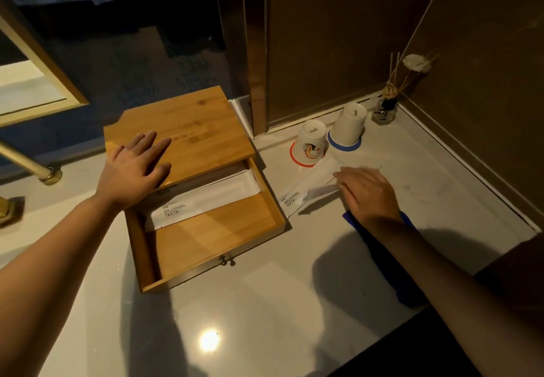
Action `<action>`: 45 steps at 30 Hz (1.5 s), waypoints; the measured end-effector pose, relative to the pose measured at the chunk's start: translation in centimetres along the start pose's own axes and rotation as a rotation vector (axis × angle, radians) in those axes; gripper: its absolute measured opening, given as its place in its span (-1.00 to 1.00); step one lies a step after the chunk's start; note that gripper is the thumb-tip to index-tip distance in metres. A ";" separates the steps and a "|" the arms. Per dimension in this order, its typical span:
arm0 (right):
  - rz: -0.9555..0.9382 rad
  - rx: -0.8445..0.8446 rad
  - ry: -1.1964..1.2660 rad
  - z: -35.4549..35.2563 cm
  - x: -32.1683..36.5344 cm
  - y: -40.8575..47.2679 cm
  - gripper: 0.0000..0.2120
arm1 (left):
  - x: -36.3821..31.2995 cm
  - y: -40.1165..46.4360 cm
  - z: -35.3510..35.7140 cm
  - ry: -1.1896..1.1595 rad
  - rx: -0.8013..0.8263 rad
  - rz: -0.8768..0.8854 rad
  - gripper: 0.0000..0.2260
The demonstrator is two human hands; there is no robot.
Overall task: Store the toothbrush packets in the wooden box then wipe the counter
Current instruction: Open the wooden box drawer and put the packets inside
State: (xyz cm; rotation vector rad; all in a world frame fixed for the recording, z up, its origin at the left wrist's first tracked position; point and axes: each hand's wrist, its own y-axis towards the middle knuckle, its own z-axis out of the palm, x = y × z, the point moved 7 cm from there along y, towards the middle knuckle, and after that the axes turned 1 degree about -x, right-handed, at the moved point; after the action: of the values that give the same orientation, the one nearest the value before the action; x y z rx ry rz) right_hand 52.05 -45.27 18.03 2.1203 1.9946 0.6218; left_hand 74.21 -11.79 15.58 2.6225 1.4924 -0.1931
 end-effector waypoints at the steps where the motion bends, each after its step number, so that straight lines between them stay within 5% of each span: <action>1: 0.037 -0.027 0.039 -0.9 0.2 0.9 -0.87 | 0.0 0.0 0.0 0.003 -0.002 0.001 -0.43; 6: 0.209 0.105 0.421 -2.1 2.2 4.0 -0.92 | -0.1 0.1 0.4 0.014 -0.007 0.014 -0.44; 13: 0.113 0.422 0.731 -0.7 9.4 6.9 -0.77 | -0.3 0.5 0.3 0.000 -0.019 0.008 -0.45; 26: -0.262 0.630 0.301 9.3 22.4 7.8 -0.82 | 0.7 0.6 0.7 -0.003 -0.050 0.026 -0.48; 34: -0.330 0.455 0.147 9.5 23.6 6.5 -0.76 | 0.8 0.4 0.2 -0.021 -0.085 0.033 -0.48; 38: -0.117 0.441 0.015 7.0 21.6 4.0 -0.61 | 1.0 0.5 0.2 -0.032 -0.095 0.030 -0.50; 45: 0.041 0.824 -0.086 9.6 19.8 -0.5 -0.40 | 1.1 0.3 0.4 -0.039 -0.083 0.017 -0.48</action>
State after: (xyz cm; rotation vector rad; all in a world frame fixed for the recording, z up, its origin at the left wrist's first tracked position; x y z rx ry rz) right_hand 55.89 -24.24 12.85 2.5202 2.4201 -0.3747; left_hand 74.97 -11.05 14.98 2.5505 1.4336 -0.1749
